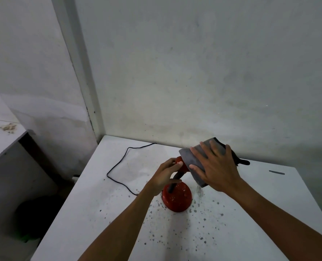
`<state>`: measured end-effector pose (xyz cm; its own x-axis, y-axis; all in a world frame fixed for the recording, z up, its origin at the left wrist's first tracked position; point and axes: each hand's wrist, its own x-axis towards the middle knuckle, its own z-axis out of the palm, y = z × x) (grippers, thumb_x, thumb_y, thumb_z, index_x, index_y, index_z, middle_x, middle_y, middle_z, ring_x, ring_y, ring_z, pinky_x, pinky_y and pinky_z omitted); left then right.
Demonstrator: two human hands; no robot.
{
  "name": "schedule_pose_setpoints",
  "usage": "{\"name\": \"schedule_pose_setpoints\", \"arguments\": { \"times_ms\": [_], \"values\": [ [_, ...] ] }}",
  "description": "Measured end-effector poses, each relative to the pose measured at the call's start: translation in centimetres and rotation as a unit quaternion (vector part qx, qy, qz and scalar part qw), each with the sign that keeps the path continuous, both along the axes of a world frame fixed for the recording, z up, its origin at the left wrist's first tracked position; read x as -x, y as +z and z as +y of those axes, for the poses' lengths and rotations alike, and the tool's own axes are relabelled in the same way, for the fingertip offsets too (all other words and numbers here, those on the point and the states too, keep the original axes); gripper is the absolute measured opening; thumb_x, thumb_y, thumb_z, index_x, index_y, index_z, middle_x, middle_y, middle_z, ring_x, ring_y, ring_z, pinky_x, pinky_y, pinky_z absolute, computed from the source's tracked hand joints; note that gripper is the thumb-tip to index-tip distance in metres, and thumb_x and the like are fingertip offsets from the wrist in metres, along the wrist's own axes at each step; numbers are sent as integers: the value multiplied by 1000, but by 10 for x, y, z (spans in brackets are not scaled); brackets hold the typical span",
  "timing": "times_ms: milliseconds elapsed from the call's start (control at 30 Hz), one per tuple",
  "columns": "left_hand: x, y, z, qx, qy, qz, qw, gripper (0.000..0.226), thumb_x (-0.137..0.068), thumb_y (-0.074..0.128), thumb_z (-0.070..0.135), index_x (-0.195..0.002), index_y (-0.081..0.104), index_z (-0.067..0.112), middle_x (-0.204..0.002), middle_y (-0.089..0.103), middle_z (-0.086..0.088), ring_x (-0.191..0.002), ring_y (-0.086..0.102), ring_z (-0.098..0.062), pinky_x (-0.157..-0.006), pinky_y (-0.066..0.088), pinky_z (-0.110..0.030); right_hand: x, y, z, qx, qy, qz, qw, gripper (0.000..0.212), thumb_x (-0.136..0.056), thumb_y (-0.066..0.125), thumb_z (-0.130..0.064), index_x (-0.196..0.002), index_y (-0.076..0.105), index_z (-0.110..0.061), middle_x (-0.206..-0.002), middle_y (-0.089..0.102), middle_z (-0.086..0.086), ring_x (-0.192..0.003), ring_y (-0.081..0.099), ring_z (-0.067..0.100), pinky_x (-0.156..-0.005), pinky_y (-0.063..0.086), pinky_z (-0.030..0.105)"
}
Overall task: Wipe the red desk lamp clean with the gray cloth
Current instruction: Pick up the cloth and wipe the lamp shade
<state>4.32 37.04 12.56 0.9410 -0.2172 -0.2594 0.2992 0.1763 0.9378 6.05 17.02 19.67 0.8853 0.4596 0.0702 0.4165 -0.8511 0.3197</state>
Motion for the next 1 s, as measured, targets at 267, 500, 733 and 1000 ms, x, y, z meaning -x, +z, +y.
{"name": "schedule_pose_setpoints", "arguments": {
  "times_ms": [267,500,733,1000],
  "values": [
    [-3,0,-1,8,29,-14,999,22,-97,62,23,-117,63,13,-119,65,-12,-116,63,-29,-96,56,-43,-2,7,-21,-5,34,-13,999,67,-101,27,-68,-146,50,-24,-149,54,7,-137,48,35,-104,38,62],
    [-3,4,-1,29,29,-11,999,20,-98,62,20,-116,63,12,-116,68,-12,-111,66,-27,-91,59,-35,-8,6,-39,-117,-8,-12,993,70,-99,25,-72,-145,50,-25,-146,57,4,-129,57,28,-109,43,51],
    [-4,0,-5,-4,50,-37,998,24,-99,59,17,-120,61,6,-117,64,-14,-104,68,-25,-88,60,-36,-9,-9,-11,-128,-23,-21,991,69,-101,29,-68,-139,55,-17,-146,55,13,-132,52,35,-107,44,52],
    [-6,0,-27,-101,30,-92,990,19,-95,65,28,-112,63,19,-110,68,-6,-102,69,-24,-82,62,-37,10,-46,-43,-291,-49,-22,955,67,-102,34,-65,-143,56,-17,-149,56,9,-135,54,31,-109,50,43]
  ]
}}
